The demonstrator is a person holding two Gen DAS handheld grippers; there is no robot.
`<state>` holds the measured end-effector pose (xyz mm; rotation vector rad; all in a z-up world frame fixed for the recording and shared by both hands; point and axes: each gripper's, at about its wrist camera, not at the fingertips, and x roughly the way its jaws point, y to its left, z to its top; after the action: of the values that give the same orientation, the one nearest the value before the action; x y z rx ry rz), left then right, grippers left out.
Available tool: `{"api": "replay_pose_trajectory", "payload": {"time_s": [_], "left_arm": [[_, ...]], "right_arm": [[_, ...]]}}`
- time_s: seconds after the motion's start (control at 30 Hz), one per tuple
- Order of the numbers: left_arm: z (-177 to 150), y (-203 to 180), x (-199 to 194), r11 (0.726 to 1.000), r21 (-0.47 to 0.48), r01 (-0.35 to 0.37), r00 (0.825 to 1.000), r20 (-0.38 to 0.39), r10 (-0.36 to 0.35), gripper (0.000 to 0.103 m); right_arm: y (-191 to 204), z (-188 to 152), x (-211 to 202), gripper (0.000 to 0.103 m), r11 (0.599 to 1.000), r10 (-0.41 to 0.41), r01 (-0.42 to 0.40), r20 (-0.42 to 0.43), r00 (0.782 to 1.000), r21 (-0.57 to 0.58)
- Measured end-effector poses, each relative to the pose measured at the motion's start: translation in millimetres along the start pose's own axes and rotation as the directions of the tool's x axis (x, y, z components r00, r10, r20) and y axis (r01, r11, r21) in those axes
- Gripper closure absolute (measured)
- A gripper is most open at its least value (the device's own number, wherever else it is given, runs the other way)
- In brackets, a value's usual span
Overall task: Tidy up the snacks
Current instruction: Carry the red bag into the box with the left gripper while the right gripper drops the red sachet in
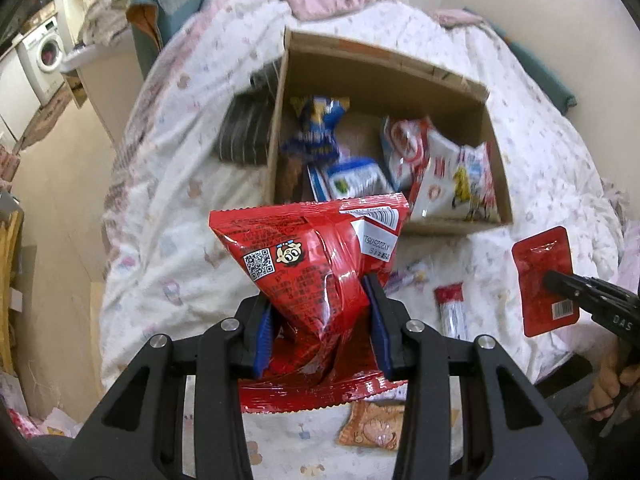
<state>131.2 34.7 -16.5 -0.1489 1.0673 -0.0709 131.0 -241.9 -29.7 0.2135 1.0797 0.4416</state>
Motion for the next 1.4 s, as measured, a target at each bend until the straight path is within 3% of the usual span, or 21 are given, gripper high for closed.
{"api": "replay_pose_trajectory", "payload": {"time_s": [0.13,0.3,0.4,0.7,1.07,1.4], "left_arm": [[19,2,-8,1.0,0.003,-0.012,0.999,0.046,0.011,0.067],[45,0,-9,1.0,0.015,-0.025,0.997,0.076,0.023,0.067],[63,-4,-3,1.0,0.023,-0.021,0.997,0.077,0.02,0.067],[85,-1,24,1.0,0.022,-0.003,0.994,0.111,0.001,0.067],[95,6,50,1.0,0.001,-0.002,0.997,0.073,0.002,0.066],[95,0,59,0.999,0.038,-0.034,0.998,0.057,0.031,0.063]], "right_arm": [[1,13,-12,0.095,0.999,0.034,-0.036,0.103,0.994,0.013],[-5,51,-21,0.095,0.998,-0.01,-0.005,0.215,0.977,0.069],[-9,71,-19,0.095,0.995,-0.037,0.014,0.239,0.97,0.097],[-18,109,18,0.095,0.987,-0.154,0.137,0.222,0.963,0.089],[-32,116,47,0.095,0.983,-0.167,0.146,0.194,0.967,0.115],[-41,119,70,0.095,0.979,-0.163,0.141,0.154,0.975,0.147]]}}
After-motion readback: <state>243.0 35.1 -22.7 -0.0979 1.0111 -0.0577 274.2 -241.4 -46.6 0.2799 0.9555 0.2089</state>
